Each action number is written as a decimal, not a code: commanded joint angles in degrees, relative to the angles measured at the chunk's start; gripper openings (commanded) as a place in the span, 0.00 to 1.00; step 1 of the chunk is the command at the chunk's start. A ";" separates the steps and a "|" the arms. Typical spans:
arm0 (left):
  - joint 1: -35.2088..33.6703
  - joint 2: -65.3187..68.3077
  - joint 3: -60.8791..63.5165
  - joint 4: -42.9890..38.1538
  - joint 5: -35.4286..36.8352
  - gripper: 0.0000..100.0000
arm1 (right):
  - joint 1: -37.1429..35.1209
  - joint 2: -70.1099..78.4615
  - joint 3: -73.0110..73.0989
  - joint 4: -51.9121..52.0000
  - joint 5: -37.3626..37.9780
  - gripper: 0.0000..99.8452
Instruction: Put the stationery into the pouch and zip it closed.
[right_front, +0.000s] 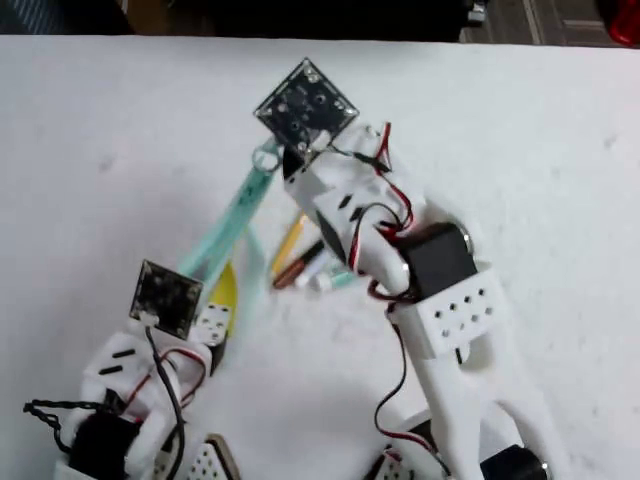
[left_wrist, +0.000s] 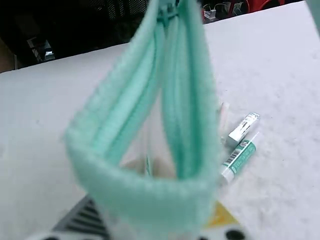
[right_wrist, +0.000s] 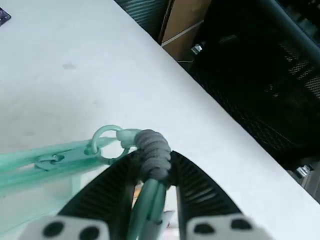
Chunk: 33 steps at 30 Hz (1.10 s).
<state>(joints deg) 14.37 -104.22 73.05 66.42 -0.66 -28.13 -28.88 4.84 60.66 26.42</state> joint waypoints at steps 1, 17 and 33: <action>-0.40 -0.48 0.09 -1.41 0.53 0.02 | 3.30 0.40 -0.79 -2.95 -0.53 0.02; -3.30 -0.48 0.00 -3.87 0.53 0.02 | -6.37 -17.01 -0.79 16.22 -0.09 0.25; -8.66 -0.48 0.35 -5.10 0.97 0.02 | 15.96 -1.54 3.87 20.44 -13.27 0.24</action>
<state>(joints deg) 6.11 -104.04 73.14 63.25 -0.40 -18.37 -36.70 8.97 81.67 18.86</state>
